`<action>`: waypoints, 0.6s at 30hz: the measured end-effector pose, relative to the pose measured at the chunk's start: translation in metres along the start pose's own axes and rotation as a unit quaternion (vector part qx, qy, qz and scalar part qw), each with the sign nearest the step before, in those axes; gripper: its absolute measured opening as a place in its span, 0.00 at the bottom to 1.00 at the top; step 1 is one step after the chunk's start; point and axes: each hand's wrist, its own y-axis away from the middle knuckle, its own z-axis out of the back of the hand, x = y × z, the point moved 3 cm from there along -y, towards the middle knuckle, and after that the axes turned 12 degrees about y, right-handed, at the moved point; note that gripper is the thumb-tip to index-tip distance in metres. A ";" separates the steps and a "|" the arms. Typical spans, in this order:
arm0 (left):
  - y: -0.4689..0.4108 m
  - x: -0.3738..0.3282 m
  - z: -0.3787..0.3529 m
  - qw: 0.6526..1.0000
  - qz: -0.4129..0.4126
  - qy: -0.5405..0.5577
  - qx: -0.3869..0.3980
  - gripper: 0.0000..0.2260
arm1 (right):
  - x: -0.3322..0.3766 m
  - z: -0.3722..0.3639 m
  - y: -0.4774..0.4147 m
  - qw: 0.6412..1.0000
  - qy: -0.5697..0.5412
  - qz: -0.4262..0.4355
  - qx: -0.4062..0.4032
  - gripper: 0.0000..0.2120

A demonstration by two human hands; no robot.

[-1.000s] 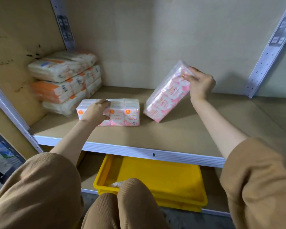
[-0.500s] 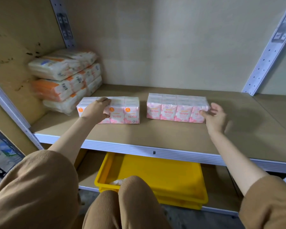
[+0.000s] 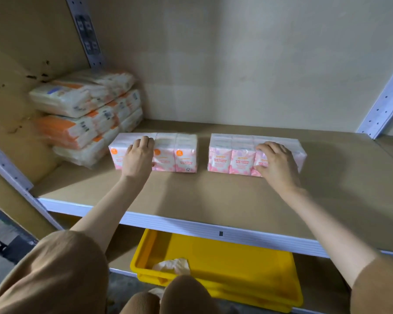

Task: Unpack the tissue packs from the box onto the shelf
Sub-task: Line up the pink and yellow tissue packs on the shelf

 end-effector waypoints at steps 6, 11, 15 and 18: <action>-0.078 0.002 -0.018 0.999 -0.015 0.038 0.001 0.26 | 0.002 -0.030 -0.046 0.999 0.007 0.017 -0.048 0.22; -0.130 0.000 -0.029 0.999 -0.023 0.044 -0.009 0.25 | 0.013 -0.049 -0.089 0.998 0.001 0.000 -0.060 0.20; -0.163 0.006 -0.039 0.998 -0.035 0.052 -0.032 0.23 | 0.022 -0.064 -0.121 0.999 0.025 -0.018 -0.025 0.20; -0.181 0.011 -0.047 0.996 -0.057 0.054 -0.053 0.22 | 0.026 -0.076 -0.142 0.998 0.055 -0.026 0.007 0.21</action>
